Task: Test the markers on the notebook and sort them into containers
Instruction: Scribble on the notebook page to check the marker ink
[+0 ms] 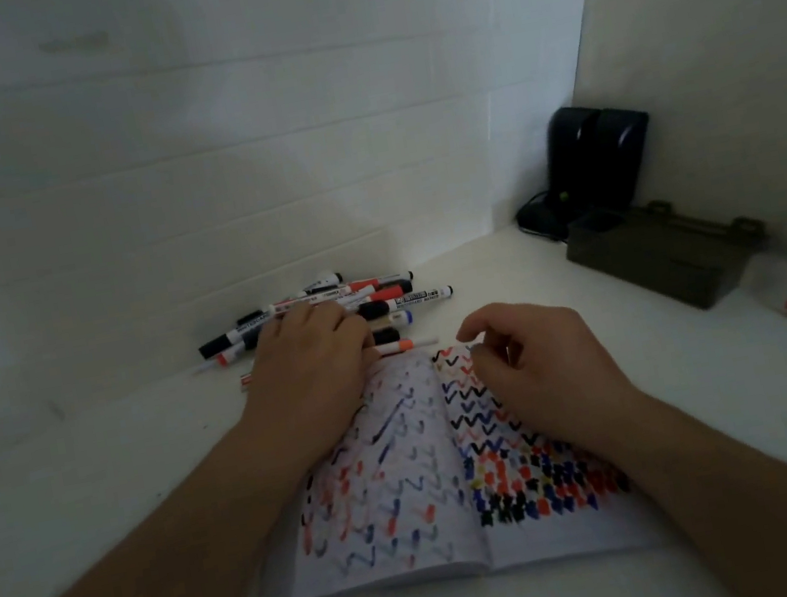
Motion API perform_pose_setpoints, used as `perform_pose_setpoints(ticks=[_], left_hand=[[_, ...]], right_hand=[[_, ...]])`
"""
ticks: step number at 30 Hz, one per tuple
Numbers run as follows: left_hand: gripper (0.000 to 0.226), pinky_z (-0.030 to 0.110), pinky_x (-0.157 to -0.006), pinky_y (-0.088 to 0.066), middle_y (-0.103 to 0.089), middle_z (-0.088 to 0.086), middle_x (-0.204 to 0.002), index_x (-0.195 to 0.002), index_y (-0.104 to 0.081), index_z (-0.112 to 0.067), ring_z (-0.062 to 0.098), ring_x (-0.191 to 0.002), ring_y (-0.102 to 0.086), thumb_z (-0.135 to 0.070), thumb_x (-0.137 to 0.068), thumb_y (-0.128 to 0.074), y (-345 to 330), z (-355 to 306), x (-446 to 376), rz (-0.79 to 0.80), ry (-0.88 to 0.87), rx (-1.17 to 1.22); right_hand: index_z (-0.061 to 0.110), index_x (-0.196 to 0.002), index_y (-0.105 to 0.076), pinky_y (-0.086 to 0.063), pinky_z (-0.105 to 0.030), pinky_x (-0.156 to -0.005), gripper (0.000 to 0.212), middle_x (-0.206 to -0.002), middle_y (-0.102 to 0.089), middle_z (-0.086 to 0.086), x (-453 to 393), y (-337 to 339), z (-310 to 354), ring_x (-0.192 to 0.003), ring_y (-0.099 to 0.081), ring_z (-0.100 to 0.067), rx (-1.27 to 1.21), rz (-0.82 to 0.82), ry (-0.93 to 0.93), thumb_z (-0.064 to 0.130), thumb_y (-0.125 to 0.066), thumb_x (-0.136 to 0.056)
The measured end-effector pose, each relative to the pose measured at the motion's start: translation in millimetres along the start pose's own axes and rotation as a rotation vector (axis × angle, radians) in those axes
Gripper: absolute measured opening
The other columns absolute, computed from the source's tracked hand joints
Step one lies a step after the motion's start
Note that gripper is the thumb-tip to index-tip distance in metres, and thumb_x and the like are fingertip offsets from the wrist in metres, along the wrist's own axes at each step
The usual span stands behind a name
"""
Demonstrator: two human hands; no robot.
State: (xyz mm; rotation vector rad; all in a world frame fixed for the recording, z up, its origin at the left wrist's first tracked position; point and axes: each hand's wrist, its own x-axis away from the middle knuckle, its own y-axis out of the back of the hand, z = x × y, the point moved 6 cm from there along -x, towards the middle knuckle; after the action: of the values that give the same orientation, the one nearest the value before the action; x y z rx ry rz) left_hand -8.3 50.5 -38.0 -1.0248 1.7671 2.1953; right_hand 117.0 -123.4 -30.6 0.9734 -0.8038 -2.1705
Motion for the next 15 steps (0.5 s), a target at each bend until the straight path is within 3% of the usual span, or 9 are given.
perform_pose_setpoints(ticks=[4, 7, 10, 12, 15], left_hand=[[0.023, 0.044, -0.078, -0.049, -0.071, -0.007, -0.096, -0.103, -0.066, -0.030, 0.021, -0.088, -0.065, -0.044, -0.102, -0.048, 30.1, -29.2, 0.2, -0.036, -0.133, 0.136], [0.021, 0.037, -0.079, -0.052, -0.073, -0.011, -0.100, -0.110, -0.069, -0.028, 0.014, -0.089, -0.066, -0.043, -0.100, -0.059, 55.2, -54.1, 8.8, -0.131, -0.223, 0.290], [0.042, 0.015, -0.079, -0.051, -0.066, -0.021, -0.105, -0.123, -0.050, -0.036, 0.002, -0.094, -0.065, -0.045, -0.088, -0.073, 72.3, -62.1, 16.8, -0.187, -0.031, 0.739], [0.048, 0.018, -0.083, -0.052, -0.061, -0.019, -0.109, -0.125, -0.042, -0.039, 0.006, -0.102, -0.063, -0.054, -0.087, -0.067, 66.6, -65.0, 18.7, -0.112, 0.091, 0.927], [0.034, 0.020, -0.078, -0.046, -0.057, -0.020, -0.105, -0.116, -0.045, -0.040, -0.002, -0.099, -0.056, -0.064, -0.092, -0.049, 43.1, -73.5, 19.8, 0.123, 0.052, 0.724]], right_hand=[[0.043, -0.143, -0.051, -0.045, -0.027, -0.073, 0.045, -0.085, -0.059, 0.017, 0.0, -0.3, 20.9, -0.077, -0.054, -0.006, 0.264, 0.091, 0.177, 0.046, -0.058, -0.098], [0.036, -0.122, -0.067, -0.052, -0.034, -0.069, 0.026, -0.083, -0.068, 0.011, 3.9, -3.4, 32.2, -0.073, -0.061, -0.012, 0.305, 0.103, 0.320, 0.044, -0.058, -0.099], [0.023, -0.089, -0.074, -0.053, -0.026, -0.059, 0.013, -0.073, -0.071, 0.009, 5.8, 4.7, 24.9, -0.062, -0.064, -0.007, -0.133, 0.051, 0.156, 0.028, -0.063, -0.094], [0.006, -0.081, -0.070, -0.047, -0.024, -0.047, 0.014, -0.064, -0.069, 0.000, 7.6, 4.6, 18.0, -0.051, -0.062, -0.013, -0.589, 0.100, -0.045, 0.008, -0.065, -0.094], [0.001, -0.080, -0.060, -0.041, -0.027, -0.045, 0.015, -0.061, -0.062, -0.014, 8.6, 3.0, 11.6, -0.049, -0.056, -0.023, -0.929, 0.125, -0.151, -0.001, -0.061, -0.094]])
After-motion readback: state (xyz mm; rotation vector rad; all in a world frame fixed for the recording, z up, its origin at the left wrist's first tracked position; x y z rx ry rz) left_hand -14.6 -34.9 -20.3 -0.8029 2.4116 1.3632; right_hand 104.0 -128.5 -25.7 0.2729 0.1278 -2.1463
